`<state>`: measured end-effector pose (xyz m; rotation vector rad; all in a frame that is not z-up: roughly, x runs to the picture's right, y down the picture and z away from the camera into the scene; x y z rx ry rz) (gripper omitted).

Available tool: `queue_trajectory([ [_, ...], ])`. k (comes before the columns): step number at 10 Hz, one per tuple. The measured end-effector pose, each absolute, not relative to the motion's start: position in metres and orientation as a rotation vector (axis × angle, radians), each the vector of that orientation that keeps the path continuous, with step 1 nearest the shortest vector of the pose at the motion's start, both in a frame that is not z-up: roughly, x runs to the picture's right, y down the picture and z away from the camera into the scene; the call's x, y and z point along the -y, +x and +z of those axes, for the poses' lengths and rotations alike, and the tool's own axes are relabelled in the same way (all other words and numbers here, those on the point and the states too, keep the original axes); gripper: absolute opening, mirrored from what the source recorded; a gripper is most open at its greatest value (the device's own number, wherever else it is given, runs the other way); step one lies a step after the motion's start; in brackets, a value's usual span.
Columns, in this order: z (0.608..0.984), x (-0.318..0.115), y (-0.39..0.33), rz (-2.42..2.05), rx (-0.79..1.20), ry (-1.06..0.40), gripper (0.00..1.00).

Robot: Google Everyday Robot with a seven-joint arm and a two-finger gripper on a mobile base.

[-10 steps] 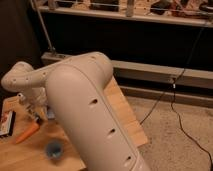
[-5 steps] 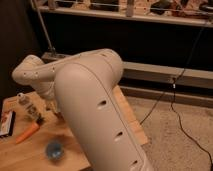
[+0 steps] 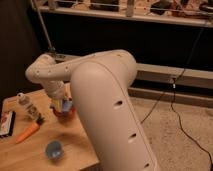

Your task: Place the white sponge in the ceramic bowl

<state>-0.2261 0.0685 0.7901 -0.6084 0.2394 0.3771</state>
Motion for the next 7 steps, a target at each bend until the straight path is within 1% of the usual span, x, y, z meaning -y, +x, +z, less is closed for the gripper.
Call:
queue_trajectory([
  [7, 0.81, -0.085, -0.216, 0.348, -0.281, -0.639, 0.0],
])
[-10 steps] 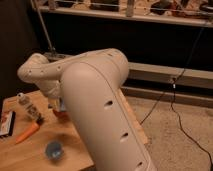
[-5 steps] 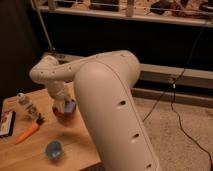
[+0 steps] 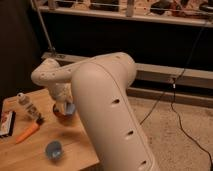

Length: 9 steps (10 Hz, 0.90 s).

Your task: Place the white sponge in the ceramic bowl

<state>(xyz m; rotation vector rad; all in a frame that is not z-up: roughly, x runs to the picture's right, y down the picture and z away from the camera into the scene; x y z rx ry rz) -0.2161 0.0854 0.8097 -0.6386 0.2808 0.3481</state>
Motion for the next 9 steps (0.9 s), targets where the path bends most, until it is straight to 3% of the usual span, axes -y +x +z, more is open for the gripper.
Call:
queue_trajectory([
  [2, 0.815, -0.087, -0.212, 0.342, -0.311, -0.638, 0.03],
  [4, 0.822, -0.085, -0.216, 0.337, -0.311, -0.643, 0.27],
  [5, 0.823, -0.085, -0.219, 0.332, -0.305, -0.645, 0.32],
  [8, 0.827, -0.089, -0.231, 0.312, -0.295, -0.664, 0.62],
  [9, 0.827, -0.09, -0.232, 0.307, -0.299, -0.668, 0.67],
])
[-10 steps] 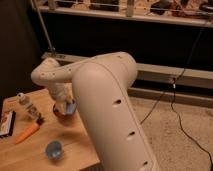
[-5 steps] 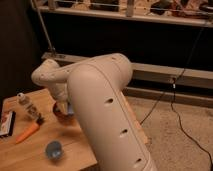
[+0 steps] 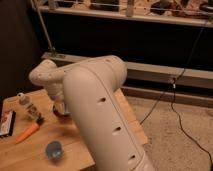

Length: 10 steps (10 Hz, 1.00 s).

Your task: Place the white sponge in the ceramic bowl

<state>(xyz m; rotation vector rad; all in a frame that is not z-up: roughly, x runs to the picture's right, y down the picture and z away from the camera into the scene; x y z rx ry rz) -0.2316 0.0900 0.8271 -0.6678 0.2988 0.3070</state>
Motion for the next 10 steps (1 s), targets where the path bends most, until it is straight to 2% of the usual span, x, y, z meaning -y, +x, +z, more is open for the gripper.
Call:
queue_trajectory([
  [4, 0.8246, -0.0872, -0.227, 0.293, -0.316, -0.666, 0.67],
  [10, 0.8234, -0.0818, -0.2354, 0.375, -0.239, -0.666, 0.67],
])
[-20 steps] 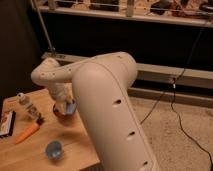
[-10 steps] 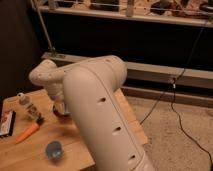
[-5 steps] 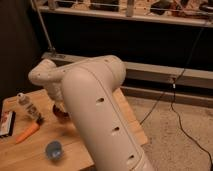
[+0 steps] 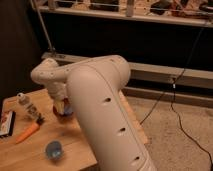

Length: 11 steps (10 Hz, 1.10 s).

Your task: Place the white sponge in the ceramic bowl

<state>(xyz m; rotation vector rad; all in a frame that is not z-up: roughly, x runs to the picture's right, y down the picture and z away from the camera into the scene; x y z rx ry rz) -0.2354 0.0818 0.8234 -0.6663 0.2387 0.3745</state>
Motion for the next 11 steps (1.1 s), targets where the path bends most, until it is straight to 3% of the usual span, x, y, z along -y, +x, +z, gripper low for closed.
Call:
queue_trajectory([
  [7, 0.796, -0.018, -0.224, 0.503, -0.152, -0.556, 0.67],
  [11, 0.784, 0.0, -0.201, 0.528, -0.203, -0.497, 0.67],
])
